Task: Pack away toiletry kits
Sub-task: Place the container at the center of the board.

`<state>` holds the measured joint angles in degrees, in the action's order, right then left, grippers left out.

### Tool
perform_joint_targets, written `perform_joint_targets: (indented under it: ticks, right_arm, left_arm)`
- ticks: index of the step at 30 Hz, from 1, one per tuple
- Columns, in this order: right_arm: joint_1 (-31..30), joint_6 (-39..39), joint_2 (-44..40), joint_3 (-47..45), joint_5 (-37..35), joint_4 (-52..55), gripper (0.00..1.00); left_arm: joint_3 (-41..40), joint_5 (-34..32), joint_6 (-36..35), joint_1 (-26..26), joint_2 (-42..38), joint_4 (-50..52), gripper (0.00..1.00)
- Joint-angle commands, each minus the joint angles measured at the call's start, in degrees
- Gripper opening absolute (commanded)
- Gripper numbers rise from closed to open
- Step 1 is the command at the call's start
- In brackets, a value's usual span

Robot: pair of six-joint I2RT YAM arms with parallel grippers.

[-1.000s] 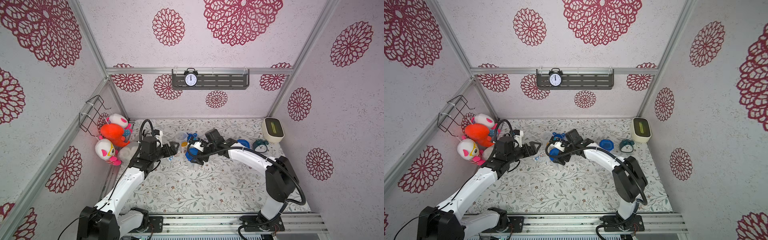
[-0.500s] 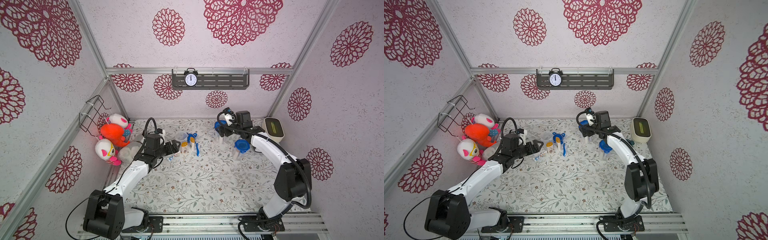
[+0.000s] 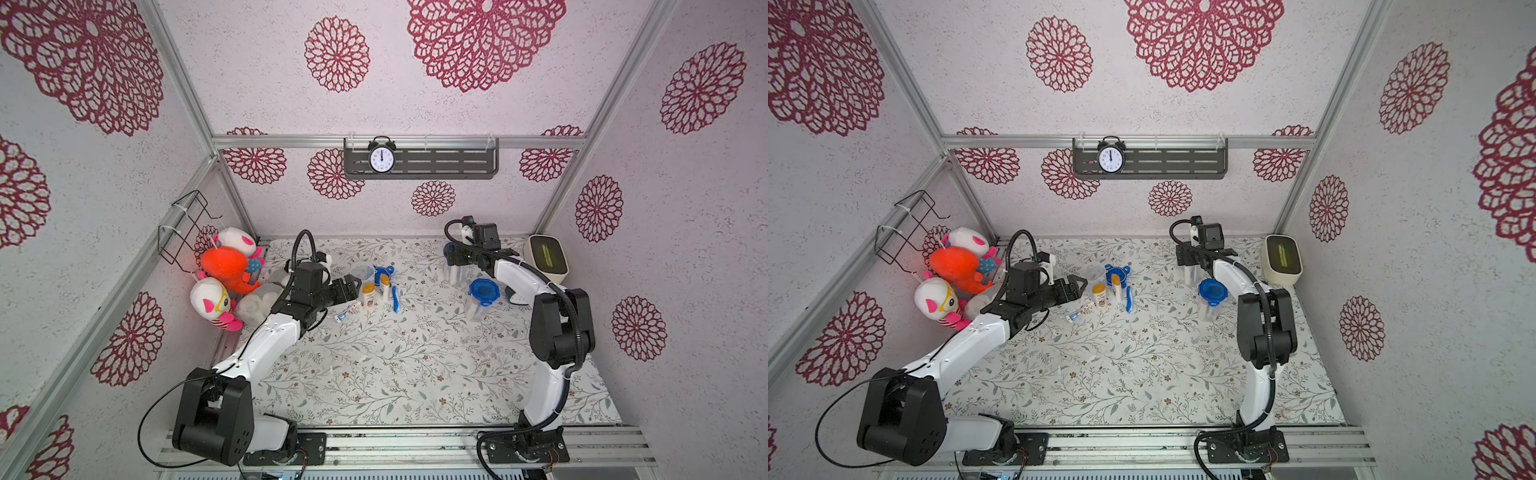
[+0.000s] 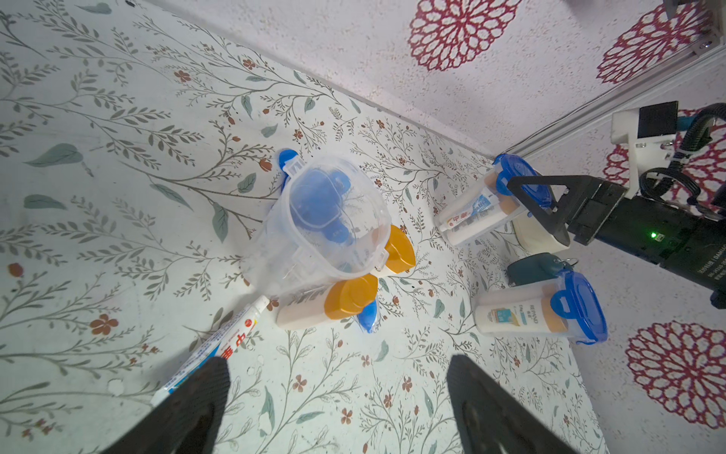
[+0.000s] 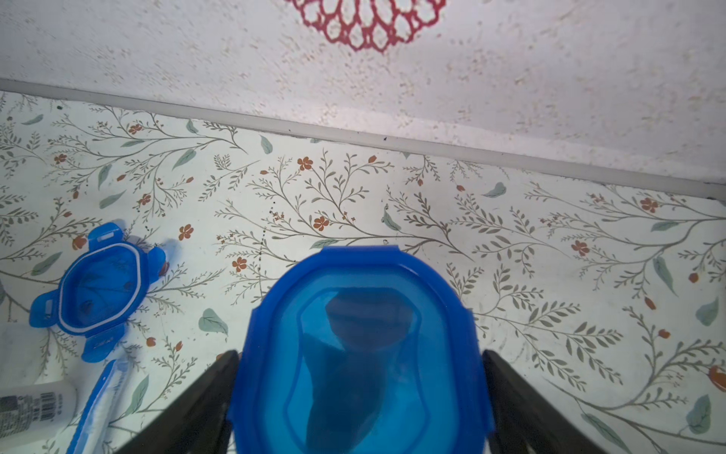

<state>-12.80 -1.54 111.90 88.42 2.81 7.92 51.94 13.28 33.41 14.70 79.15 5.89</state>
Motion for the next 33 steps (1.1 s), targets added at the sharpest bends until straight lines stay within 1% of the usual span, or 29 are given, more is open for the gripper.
perform_joint_targets:
  ticks: [1, 5, 8, 16, 18, 20, 22, 24, 27, 30, 33]
  right_arm:
    - [-0.1, -1.4, -1.8, 0.1, 0.2, -5.4, 0.81]
    - [-0.1, -1.1, -4.2, -2.4, 0.0, -6.6, 0.93]
    - [-0.1, -0.6, -6.2, -2.9, -0.2, -5.4, 0.99]
    - [-0.3, -0.4, -12.1, -4.0, -1.7, -3.6, 0.99]
    - [-0.9, -0.7, -14.2, -3.8, -2.1, -2.8, 0.99]
    - [-2.7, 0.1, -16.0, -3.2, -2.1, -0.7, 0.99]
    - [-5.5, -0.4, -16.0, -0.9, -1.8, 4.0, 0.96]
    - [-8.9, -3.7, -14.9, 1.2, -0.4, 8.4, 0.82]
    - [-14.8, -8.6, -13.8, 0.3, 2.2, 8.3, 0.68]
    - [-20.0, -12.4, -12.5, -0.5, 2.2, 6.6, 0.66]
    - [-23.5, -13.9, -10.4, 0.3, -0.8, 7.0, 0.59]
  left_arm:
    - [1.3, -1.1, -1.4, 0.1, 0.9, 1.1, 0.91]
    - [2.0, -1.1, -1.5, 0.0, 1.3, 1.1, 0.91]
    - [2.7, -1.1, -1.5, 0.0, 1.8, 1.1, 0.91]
    - [4.3, -0.7, -1.9, 0.0, 3.5, 1.4, 0.91]
    - [4.7, -1.8, -2.4, -0.1, 3.6, 1.7, 0.91]
    - [5.1, -3.9, -3.0, 0.0, 3.7, 2.5, 0.91]
    - [5.4, -6.3, -3.2, -0.1, 3.9, 3.1, 0.91]
    - [5.4, -7.6, -3.0, -0.4, 4.2, 3.1, 0.90]
    - [4.9, -8.0, -2.3, -0.8, 4.5, 2.1, 0.86]
    - [4.3, -8.0, -1.5, -1.3, 4.6, 1.1, 0.83]
    - [2.7, -8.0, -1.1, -1.7, 3.9, -0.4, 0.81]
